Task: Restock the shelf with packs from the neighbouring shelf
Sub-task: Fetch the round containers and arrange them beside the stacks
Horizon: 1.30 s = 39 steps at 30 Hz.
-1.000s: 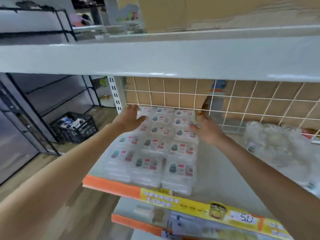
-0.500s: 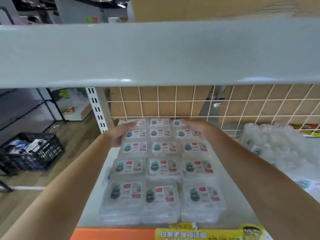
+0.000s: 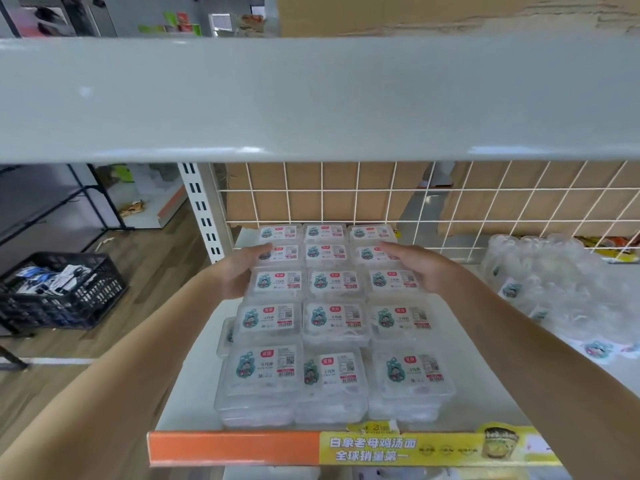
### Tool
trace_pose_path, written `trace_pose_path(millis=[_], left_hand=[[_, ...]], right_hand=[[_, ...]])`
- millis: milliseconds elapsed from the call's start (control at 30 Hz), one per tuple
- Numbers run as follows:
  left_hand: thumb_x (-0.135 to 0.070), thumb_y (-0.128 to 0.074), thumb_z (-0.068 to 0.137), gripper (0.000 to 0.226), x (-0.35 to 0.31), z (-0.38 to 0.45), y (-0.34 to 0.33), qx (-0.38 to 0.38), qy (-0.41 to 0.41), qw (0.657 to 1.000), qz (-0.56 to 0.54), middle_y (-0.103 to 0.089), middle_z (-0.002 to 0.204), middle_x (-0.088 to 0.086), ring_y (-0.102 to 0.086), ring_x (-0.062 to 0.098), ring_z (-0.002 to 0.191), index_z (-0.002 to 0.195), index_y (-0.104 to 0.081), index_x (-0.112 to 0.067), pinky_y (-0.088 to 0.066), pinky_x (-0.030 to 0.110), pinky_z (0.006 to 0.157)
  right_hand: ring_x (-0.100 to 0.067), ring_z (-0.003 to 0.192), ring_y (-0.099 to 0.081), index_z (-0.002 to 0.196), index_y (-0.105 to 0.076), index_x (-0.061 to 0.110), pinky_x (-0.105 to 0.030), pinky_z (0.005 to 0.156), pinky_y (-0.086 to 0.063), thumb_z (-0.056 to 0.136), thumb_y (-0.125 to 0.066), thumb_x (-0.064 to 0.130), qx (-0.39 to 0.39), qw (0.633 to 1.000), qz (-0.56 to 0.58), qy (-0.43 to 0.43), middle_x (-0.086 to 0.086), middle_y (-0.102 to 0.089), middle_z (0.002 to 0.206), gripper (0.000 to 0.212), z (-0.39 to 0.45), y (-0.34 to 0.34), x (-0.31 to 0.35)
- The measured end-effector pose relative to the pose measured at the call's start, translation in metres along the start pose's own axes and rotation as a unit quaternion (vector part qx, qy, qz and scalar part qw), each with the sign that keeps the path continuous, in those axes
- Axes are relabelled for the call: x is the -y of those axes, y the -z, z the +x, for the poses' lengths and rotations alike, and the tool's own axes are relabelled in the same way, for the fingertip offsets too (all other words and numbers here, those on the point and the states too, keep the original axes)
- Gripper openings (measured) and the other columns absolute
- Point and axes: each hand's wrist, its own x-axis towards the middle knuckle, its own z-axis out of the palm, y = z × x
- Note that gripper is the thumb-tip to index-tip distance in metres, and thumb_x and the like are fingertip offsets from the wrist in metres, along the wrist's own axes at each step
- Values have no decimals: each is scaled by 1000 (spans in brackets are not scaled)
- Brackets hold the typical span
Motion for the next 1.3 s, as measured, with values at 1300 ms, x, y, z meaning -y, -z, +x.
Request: trace_pose_path(millis=[1300], left_hand=[[-40,-32,98,37,105,-147,-69,-135,-102,975,-146,-65,112,5,-64,18,97,112,-59,-19,-47,34,79]], right_hand=[[-23,122,-48,135,-44,27,-50,110,-25,86,-43,63,-20,983,183,-5,4,-48,137,61,-117,-38,-121]])
